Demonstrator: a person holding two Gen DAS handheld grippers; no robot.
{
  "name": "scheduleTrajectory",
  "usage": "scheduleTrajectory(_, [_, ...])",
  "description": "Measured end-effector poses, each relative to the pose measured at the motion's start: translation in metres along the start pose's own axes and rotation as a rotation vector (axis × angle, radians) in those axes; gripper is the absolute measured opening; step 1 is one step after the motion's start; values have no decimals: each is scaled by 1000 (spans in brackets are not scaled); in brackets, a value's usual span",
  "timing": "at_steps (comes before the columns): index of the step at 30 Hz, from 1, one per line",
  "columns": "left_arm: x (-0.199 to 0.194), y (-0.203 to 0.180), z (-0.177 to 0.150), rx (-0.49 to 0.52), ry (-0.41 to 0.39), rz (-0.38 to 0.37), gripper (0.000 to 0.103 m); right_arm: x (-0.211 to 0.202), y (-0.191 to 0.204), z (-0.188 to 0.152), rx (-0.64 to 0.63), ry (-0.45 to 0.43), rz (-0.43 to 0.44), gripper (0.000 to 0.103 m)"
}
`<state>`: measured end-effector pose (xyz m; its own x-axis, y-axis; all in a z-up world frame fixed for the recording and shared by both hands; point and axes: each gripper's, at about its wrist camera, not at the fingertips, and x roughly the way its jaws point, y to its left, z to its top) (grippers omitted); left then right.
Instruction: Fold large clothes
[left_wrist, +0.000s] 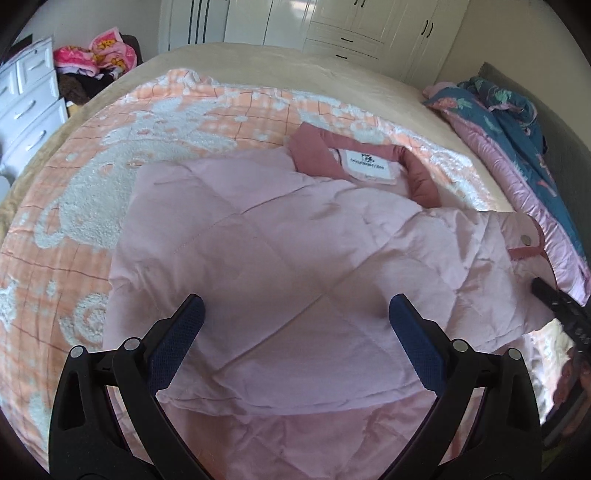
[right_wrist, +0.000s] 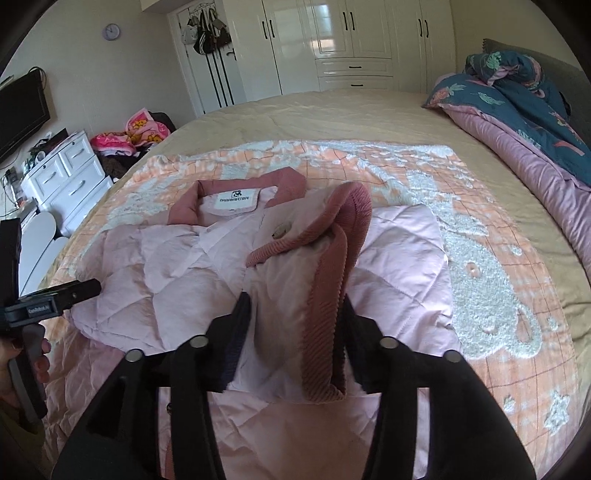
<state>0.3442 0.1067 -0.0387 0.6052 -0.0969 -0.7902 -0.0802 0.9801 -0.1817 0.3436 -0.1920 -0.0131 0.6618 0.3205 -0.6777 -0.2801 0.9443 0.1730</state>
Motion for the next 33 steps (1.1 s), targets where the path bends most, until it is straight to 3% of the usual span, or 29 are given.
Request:
scheduleTrajectory(2, [5,1,-1,5,7,5,94,-6,-1,0,-8,-30,-33,69])
scheduleTrajectory(9, [27,16,-5,-11,50,6,94,-14,15,7,-48,-53,-21,69])
scheduleTrajectory(15, [45,28,-8,-23,88,-13,95,5,63,15,-181,-10,37,70])
scheduleTrajectory(17, [46,27,-9,-16,93,-12,95,13,77,17,-208,10,51,75])
scheduleTrajectory(21, [47,28,-9,-17,91,-16,95,45,96,16,-255,97,40,77])
scheduleTrajectory(25, [45,29,-10,-15,87,-14,95,91,87,0,-204,231,20,79])
scheduleTrajectory(33, [26,22,-15,-6,69,14,95,91,81,-17,-147,175,19,83])
